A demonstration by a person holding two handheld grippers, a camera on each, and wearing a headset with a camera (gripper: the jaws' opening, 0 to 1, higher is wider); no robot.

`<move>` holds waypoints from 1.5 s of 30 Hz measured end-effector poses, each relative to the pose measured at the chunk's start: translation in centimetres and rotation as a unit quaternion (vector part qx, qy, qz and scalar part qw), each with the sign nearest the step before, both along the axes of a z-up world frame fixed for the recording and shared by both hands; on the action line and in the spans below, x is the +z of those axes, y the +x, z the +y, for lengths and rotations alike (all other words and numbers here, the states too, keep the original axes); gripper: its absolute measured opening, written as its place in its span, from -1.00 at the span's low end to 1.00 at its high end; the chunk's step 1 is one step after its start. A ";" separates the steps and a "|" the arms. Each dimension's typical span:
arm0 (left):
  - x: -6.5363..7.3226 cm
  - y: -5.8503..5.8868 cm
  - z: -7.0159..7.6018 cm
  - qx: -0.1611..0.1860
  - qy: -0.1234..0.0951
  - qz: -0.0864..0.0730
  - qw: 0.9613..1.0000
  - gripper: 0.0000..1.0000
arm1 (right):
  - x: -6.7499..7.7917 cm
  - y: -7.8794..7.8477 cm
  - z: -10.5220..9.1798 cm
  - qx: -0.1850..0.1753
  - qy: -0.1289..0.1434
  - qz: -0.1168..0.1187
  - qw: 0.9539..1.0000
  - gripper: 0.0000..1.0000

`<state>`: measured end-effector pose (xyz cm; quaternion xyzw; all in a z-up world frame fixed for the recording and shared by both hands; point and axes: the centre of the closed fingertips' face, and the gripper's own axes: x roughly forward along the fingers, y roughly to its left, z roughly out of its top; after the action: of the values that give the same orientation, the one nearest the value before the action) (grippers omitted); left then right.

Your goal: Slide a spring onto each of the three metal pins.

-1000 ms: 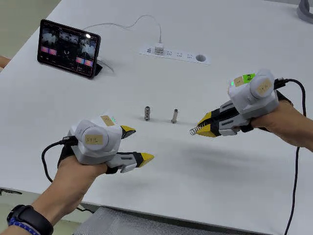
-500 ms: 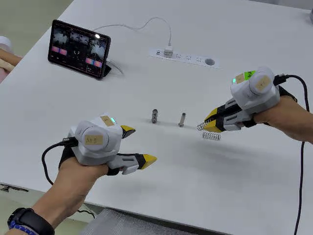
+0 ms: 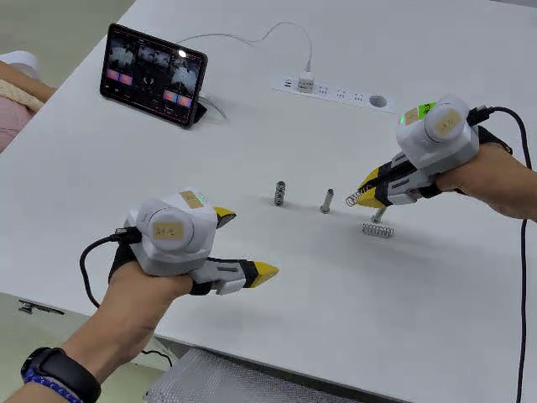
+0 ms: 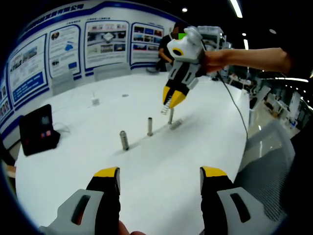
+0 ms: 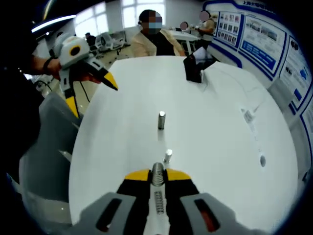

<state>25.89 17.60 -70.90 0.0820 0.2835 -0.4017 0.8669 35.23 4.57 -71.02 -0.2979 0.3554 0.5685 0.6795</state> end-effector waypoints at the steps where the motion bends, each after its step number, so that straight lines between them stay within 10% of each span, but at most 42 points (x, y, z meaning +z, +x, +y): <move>1: 0.0 0.0 0.1 0.001 0.000 0.001 1.000 0.35 | -0.1 0.2 0.1 0.001 -0.003 -0.001 1.000 -0.75; 45: 0.1 -1.3 1.7 0.002 -0.002 0.011 1.000 0.25 | -2.5 2.4 3.4 0.029 -0.044 0.014 0.998 -0.75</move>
<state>24.56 19.27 -70.83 0.0753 0.2920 -0.4015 0.8648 37.59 7.97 -73.52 -0.3297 0.3813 0.5760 0.6435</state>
